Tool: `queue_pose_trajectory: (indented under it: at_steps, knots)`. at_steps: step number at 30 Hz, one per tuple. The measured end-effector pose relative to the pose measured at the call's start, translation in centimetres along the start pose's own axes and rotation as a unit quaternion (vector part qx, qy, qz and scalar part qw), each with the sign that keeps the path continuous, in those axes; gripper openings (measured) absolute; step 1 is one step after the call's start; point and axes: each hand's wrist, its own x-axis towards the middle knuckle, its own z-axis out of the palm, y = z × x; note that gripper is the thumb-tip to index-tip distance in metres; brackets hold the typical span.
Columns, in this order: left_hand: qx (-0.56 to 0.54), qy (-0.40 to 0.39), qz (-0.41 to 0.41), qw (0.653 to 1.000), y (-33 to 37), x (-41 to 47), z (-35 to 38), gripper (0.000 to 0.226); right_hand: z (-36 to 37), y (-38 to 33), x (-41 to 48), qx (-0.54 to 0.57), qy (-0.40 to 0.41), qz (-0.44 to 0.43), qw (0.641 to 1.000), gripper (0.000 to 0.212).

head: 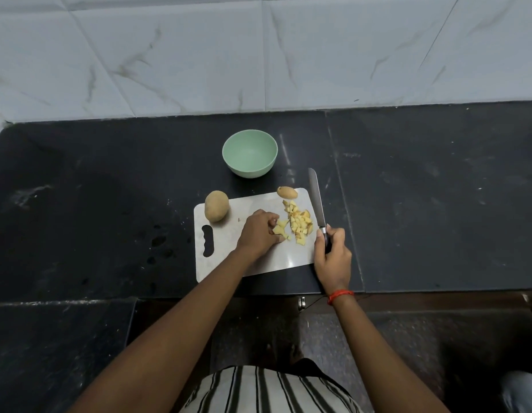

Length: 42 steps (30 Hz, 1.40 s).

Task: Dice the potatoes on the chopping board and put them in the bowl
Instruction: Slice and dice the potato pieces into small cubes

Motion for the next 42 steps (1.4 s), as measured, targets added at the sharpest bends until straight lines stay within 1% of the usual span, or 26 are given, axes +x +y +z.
queue_pose_trajectory:
  at_steps: [5,7,10,12,14,18,20,22,27,30,34,38,40,42]
  knots:
    - [-0.023,0.052,0.005,0.998,1.2,0.0,1.6,0.052,0.0,0.0,0.1,-0.002,-0.001,0.007,1.000,0.013]
    - [-0.034,0.036,0.013,0.999,1.1,0.2,1.2,0.052,0.0,0.1,0.1,-0.002,-0.002,0.013,1.000,0.013]
    - [-0.018,-0.013,0.035,0.999,1.1,1.2,-0.2,0.056,0.0,0.1,0.3,-0.005,-0.002,0.016,1.000,0.013]
    - [0.008,0.000,0.049,0.999,1.6,2.6,-1.3,0.048,0.1,0.1,0.4,-0.008,-0.001,0.014,1.000,0.014]
    - [0.048,0.015,0.084,0.995,2.3,4.6,-2.0,0.041,0.2,0.2,0.3,-0.013,0.002,0.014,1.000,0.015]
    - [0.171,-0.008,0.147,0.974,3.7,8.9,-2.7,0.052,0.4,0.2,0.5,-0.027,0.000,0.013,1.000,0.017]
    - [0.228,-0.024,0.167,0.959,4.2,10.3,-2.7,0.046,0.4,0.2,0.5,-0.029,-0.001,0.013,1.000,0.017]
    - [0.276,-0.045,0.178,0.944,4.5,10.8,-2.3,0.038,0.4,0.3,0.5,-0.028,-0.001,0.014,1.000,0.017]
    - [0.324,-0.030,0.175,0.929,3.9,11.2,-1.0,0.029,0.5,0.3,0.5,-0.026,0.002,0.011,1.000,0.017]
    - [0.307,-0.018,0.162,0.938,3.6,11.1,-0.8,0.025,0.4,0.4,0.6,-0.029,0.000,0.010,1.000,0.017]
    - [0.246,0.016,0.162,0.956,3.3,10.7,-0.9,0.014,0.4,0.5,0.6,-0.028,-0.001,0.005,1.000,0.017]
    - [0.201,0.044,0.161,0.965,2.8,9.6,-0.4,0.010,0.4,0.5,0.6,-0.025,-0.001,-0.003,1.000,0.016]
    - [0.198,0.063,0.160,0.965,2.6,9.2,-0.2,0.012,0.3,0.4,0.6,-0.025,0.000,-0.009,1.000,0.016]
    - [0.200,0.079,0.161,0.963,2.7,9.2,-0.1,0.020,0.3,0.4,0.6,-0.022,0.002,-0.011,1.000,0.018]
